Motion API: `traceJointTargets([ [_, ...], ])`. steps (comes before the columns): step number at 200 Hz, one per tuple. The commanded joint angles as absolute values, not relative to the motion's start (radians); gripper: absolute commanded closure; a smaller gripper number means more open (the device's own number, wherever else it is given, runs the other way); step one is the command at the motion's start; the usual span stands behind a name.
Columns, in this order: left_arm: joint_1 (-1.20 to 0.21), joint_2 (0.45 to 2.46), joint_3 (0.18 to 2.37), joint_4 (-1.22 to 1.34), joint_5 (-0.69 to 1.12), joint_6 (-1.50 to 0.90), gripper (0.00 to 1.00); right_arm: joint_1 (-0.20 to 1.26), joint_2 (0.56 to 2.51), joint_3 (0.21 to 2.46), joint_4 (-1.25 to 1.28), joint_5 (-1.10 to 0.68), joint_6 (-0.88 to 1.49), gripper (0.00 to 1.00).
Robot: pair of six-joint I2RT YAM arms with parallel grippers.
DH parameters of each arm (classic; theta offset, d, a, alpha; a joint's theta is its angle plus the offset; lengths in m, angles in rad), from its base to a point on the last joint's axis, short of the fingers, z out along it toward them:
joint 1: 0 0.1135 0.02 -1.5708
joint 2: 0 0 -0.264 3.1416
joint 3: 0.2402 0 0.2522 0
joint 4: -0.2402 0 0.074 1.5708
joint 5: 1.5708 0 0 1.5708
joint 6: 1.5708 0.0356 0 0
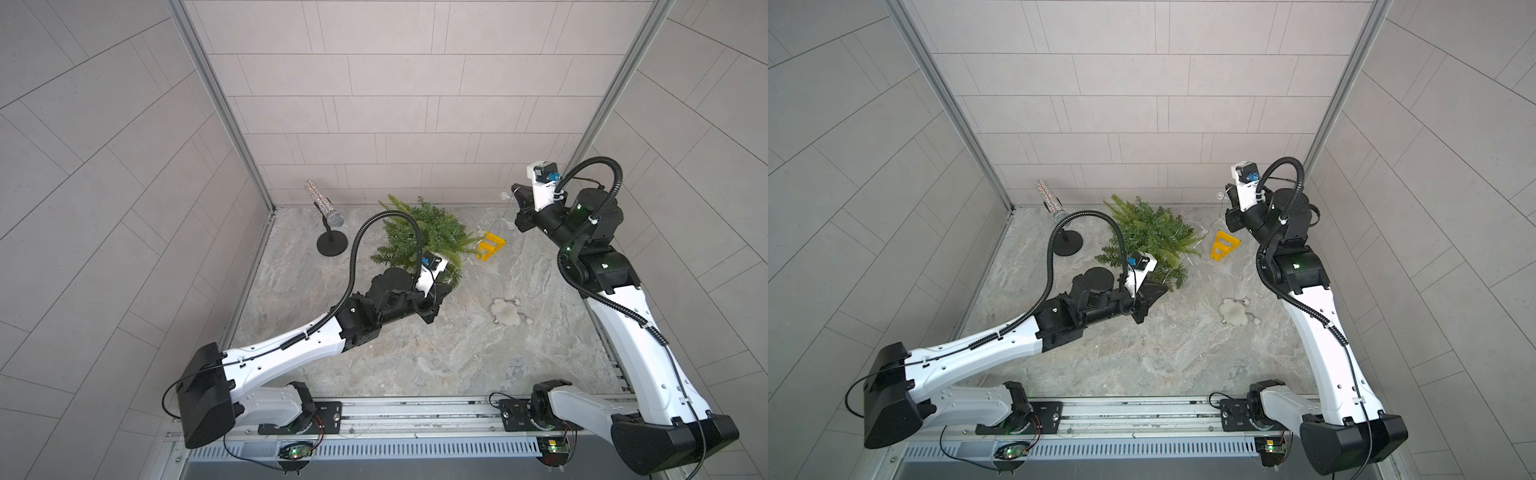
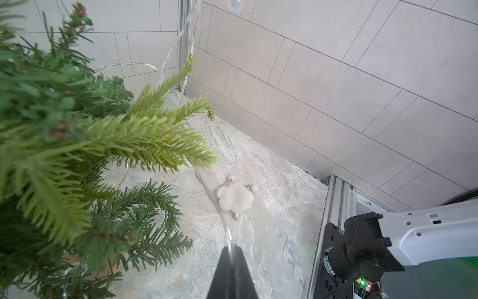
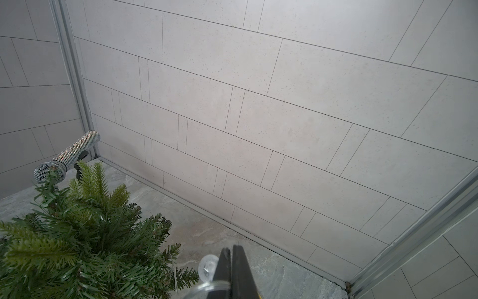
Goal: Remove string lights from the small christmas tree
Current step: Remove the light string from the Christmas tree.
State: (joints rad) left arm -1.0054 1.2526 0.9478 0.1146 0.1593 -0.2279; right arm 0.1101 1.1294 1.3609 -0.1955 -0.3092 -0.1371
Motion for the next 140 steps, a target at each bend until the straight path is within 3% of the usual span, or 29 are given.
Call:
traceJointTargets([
  [1,-1.026,1.271,0.975,0.11,0.149,-0.217,1.0,0.106,1.126,1.344,-0.171,-0.31,-0.135,1.0],
  [113,-1.069,1.416,0.984,0.12,0.19,-0.261,0.98,0.107,1.126,1.249,-0.157,-0.233,-0.132,1.0],
  [140,-1.083,1.44,0.991,0.122,0.202,-0.273,0.89,0.106,1.122,1.21,-0.137,-0.199,-0.126,1.0],
])
